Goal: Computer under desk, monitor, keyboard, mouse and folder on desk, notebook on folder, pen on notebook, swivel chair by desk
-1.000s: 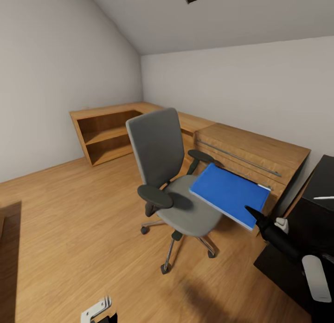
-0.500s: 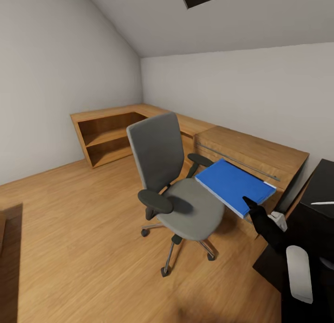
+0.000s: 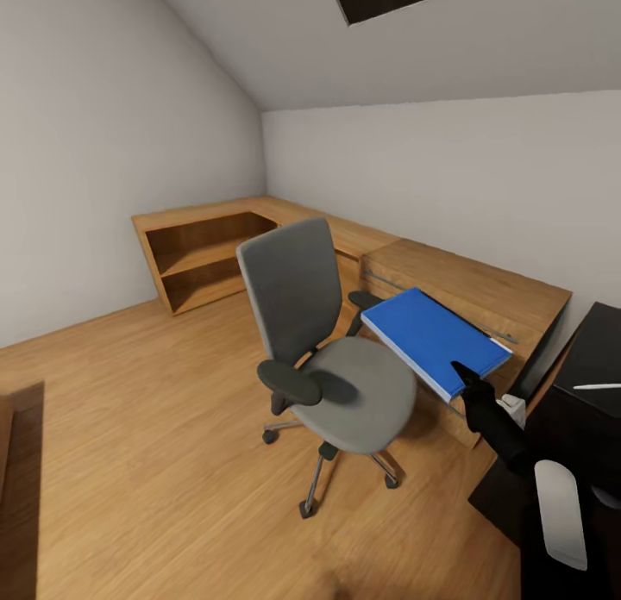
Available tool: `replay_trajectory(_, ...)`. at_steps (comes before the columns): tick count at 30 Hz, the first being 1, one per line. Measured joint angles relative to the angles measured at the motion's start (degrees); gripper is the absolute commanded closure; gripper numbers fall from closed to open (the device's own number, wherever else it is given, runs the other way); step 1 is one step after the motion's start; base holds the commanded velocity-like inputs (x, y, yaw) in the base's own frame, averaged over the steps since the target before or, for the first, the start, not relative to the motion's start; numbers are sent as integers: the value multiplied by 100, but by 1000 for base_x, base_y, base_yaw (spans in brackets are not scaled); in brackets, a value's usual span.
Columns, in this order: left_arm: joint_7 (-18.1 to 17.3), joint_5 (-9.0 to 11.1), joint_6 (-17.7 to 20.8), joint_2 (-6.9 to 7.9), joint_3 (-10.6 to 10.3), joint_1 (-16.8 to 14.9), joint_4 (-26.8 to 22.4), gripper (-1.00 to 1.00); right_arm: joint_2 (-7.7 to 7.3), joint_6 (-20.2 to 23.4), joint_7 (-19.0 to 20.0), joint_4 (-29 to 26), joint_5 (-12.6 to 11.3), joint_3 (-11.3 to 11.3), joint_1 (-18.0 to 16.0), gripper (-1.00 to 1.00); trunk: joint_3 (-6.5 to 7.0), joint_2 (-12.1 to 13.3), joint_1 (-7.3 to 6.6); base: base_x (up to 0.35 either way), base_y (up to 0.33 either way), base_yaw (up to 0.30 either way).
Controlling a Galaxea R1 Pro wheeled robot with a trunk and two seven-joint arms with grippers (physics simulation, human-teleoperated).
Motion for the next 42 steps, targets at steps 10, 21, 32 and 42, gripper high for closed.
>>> replay_trajectory(10,24,0,-14,-5,-363,-1,211,-100,-12,-7,-4,-123,-100,-33,90,100,180,401,-220,0,0,-106)
replay_trajectory(21,26,-3,-15,-2,-392,-1,250,-100,-14,-41,3,-171,-172,-234,91,100,377,843,-461,0,0,-264)
replay_trajectory(32,18,-2,-15,-9,-399,0,257,-100,-6,-51,-5,-156,-211,-237,90,100,571,1284,-703,0,0,-201)
replay_trajectory(42,9,5,-15,-9,-399,0,271,-100,-12,-17,-15,-121,-618,-237,90,100,750,1685,-923,0,0,-15)
